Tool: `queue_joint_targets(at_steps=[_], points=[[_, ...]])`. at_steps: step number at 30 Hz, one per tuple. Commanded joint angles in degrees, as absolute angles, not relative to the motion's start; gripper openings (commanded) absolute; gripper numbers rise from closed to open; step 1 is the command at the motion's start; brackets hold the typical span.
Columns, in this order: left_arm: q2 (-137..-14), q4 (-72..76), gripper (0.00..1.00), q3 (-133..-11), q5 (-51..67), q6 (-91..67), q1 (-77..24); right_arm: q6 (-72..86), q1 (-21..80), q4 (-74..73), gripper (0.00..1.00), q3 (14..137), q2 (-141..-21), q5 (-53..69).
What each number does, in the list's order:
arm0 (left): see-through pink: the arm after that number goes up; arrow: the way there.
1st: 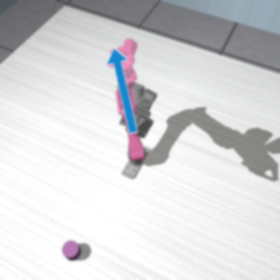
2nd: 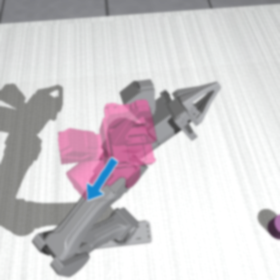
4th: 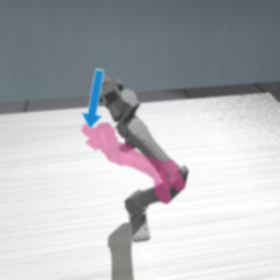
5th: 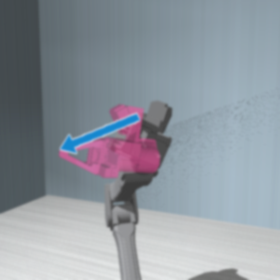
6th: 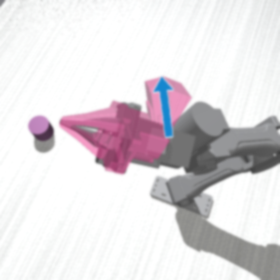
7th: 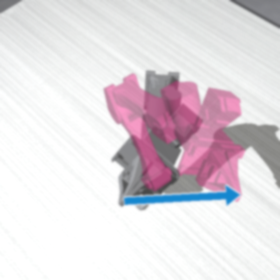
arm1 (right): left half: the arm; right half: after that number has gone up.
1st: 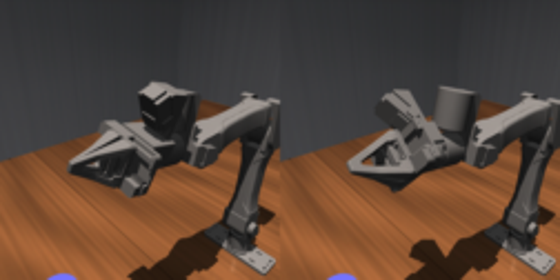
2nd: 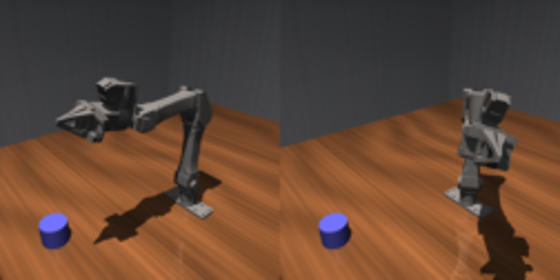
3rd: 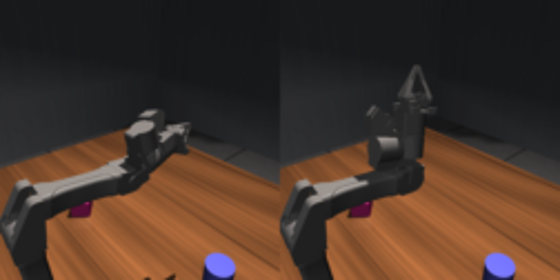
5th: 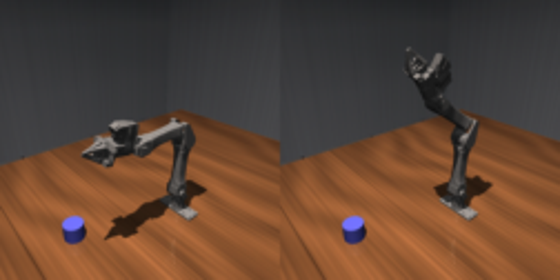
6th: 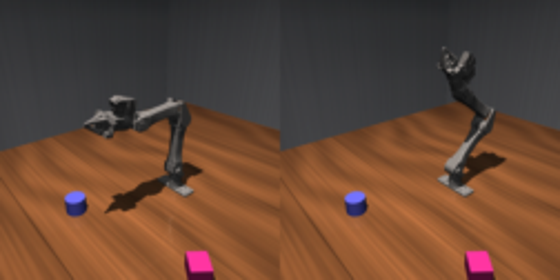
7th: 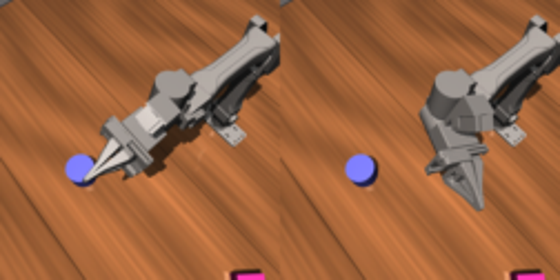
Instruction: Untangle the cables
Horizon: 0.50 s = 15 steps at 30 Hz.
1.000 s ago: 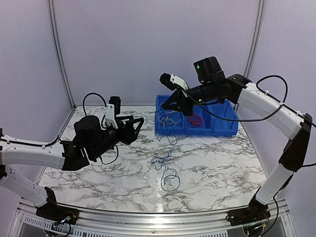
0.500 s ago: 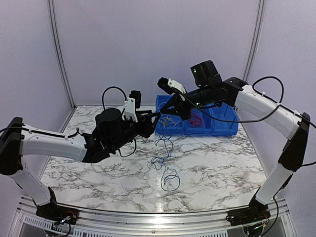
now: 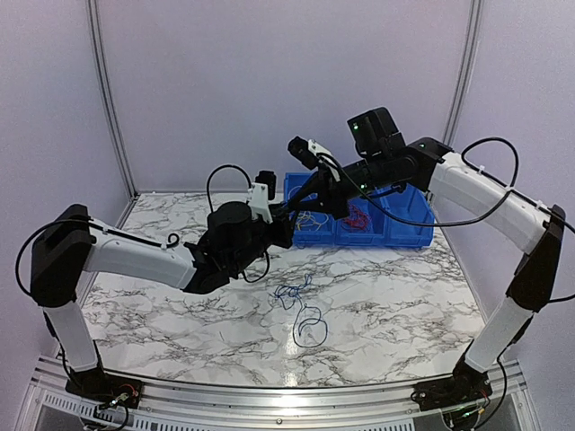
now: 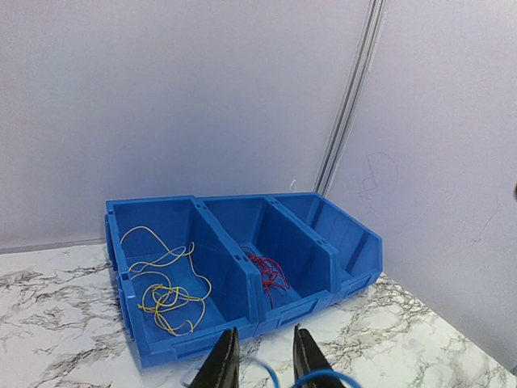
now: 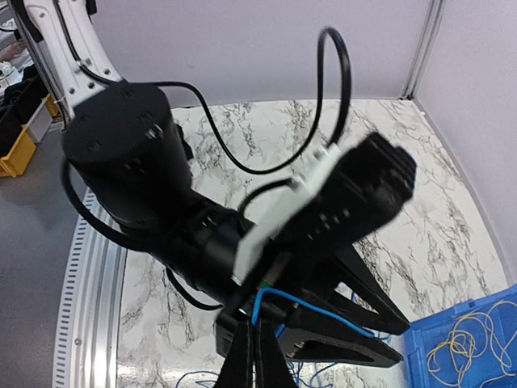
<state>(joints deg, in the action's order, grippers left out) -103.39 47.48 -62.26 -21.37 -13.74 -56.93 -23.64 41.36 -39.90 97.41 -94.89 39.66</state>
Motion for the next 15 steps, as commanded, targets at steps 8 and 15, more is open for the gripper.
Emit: queue_joint_targets(at_steps=[8,15], points=[[-114.37,55.54,0.23,-63.02,-21.64,-16.83,-54.55,-21.84,40.9,-42.37,0.0,105.34,-88.59,49.44],[-117.75,59.77,0.18,-58.63,-21.52,-20.48,-53.8,-19.52,36.01,-41.19,0.0,106.98,-86.05,53.88]])
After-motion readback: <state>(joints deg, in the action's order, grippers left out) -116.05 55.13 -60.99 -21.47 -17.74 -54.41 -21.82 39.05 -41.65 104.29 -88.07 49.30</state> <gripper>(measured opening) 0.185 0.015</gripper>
